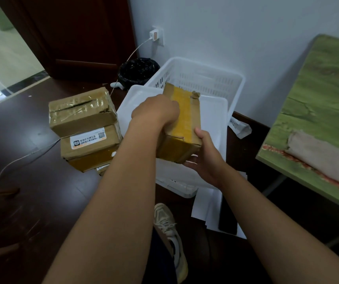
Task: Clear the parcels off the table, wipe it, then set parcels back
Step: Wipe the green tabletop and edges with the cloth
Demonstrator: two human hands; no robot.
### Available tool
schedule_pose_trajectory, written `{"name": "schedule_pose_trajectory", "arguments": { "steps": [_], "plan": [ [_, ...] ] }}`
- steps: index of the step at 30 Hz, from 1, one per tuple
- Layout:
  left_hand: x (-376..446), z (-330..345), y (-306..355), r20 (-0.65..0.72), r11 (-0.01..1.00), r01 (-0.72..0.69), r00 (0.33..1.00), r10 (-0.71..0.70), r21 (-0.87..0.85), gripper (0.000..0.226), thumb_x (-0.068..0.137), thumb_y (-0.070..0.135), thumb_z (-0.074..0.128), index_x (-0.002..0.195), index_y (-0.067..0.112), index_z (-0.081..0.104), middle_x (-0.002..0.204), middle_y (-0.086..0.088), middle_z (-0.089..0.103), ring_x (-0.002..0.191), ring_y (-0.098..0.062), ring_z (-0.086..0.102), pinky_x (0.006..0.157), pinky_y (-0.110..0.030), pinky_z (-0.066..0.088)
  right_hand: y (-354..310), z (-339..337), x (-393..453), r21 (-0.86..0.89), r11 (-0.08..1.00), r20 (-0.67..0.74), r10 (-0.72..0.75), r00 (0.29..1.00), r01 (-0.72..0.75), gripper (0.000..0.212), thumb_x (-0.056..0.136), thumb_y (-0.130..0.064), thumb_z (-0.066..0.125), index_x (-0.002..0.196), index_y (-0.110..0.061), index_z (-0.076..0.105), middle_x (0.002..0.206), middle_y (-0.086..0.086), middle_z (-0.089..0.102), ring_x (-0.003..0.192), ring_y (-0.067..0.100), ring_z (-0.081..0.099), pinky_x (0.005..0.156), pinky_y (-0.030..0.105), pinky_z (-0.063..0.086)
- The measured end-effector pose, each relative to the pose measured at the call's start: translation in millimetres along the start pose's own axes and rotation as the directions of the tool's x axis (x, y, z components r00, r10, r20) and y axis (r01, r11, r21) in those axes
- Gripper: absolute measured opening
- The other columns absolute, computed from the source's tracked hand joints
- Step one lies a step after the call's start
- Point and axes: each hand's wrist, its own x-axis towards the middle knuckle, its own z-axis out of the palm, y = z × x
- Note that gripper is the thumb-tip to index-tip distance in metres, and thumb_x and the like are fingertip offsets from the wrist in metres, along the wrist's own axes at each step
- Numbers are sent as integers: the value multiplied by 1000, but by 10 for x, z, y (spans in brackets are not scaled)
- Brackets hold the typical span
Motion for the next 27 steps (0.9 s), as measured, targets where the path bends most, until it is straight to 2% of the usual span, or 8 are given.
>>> {"name": "schedule_pose_trajectory", "arguments": {
  "steps": [4, 9, 11, 13, 16, 18, 21, 27],
  "plan": [
    [-100, 12, -83, 65, 999, 39, 997, -40, 11, 52, 99, 43, 34, 139, 10, 38, 127, -17, 54, 106, -36, 59, 95, -47, 49, 65, 82, -136, -75, 997, -16, 15, 1000, -16, 55, 97, -58, 40, 140, -25, 47, 131, 5, 60, 115, 32, 60, 105, 49, 46],
    [-200, 7, -161, 104, 996, 84, 991, -86, 21, 51, 100, 39, 37, 138, 5, 39, 128, -19, 54, 102, -35, 58, 94, -45, 50, 116, 228, -246, -162, 986, -3, 31, 1000, -31, 45, 100, -56, 36, 134, -28, 47, 129, 2, 60, 120, 25, 55, 109, 46, 42],
    [-214, 22, -201, 119, 996, 90, 989, -92, 20, 46, 101, 33, 37, 136, 4, 41, 123, -19, 55, 101, -35, 59, 94, -44, 51, 151, 267, -278, -159, 987, 10, 38, 999, -36, 37, 101, -52, 37, 128, -29, 48, 121, -1, 62, 112, 19, 58, 99, 39, 47],
    [-224, 42, -231, 140, 995, 99, 985, -100, 11, 43, 101, 27, 37, 137, 3, 38, 123, -19, 54, 101, -35, 60, 90, -43, 53, 204, 285, -288, -147, 989, 9, 32, 999, -30, 31, 103, -48, 37, 126, -29, 46, 115, -3, 62, 103, 12, 59, 82, 30, 49],
    [-238, 60, -247, 182, 992, 123, 976, -117, -25, 48, 101, 23, 35, 144, 3, 27, 130, -21, 49, 97, -38, 62, 80, -43, 57, 259, 322, -302, -166, 986, 8, -20, 1000, 21, 42, 103, -48, 37, 140, -28, 42, 126, -1, 59, 105, 11, 59, 73, 26, 49],
    [-233, 70, -259, 193, 991, 131, 974, -122, -36, 54, 102, 27, 34, 150, 6, 19, 141, -19, 42, 109, -40, 58, 89, -47, 54, 305, 369, -284, -208, 976, -4, -68, 998, 66, 54, 96, -57, 40, 144, -32, 39, 133, 1, 56, 113, 16, 58, 84, 32, 52],
    [-222, 75, -265, 192, 992, 120, 975, -109, -47, 64, 103, 39, 33, 155, 10, 8, 157, -15, 26, 133, -40, 41, 108, -51, 39, 362, 455, -282, -278, 955, -25, -119, 993, 107, 78, 76, -74, 43, 146, -42, 32, 141, 2, 48, 125, 23, 52, 102, 50, 47],
    [-200, 106, -248, 223, 992, 112, 970, -98, -50, 71, 102, 45, 37, 155, 12, 5, 160, -12, 18, 137, -41, 35, 109, -53, 36, 417, 479, -290, -301, 945, -75, -156, 985, 127, 85, 73, -74, 44, 149, -42, 26, 146, 2, 41, 129, 25, 48, 102, 54, 47]
  ]
}}
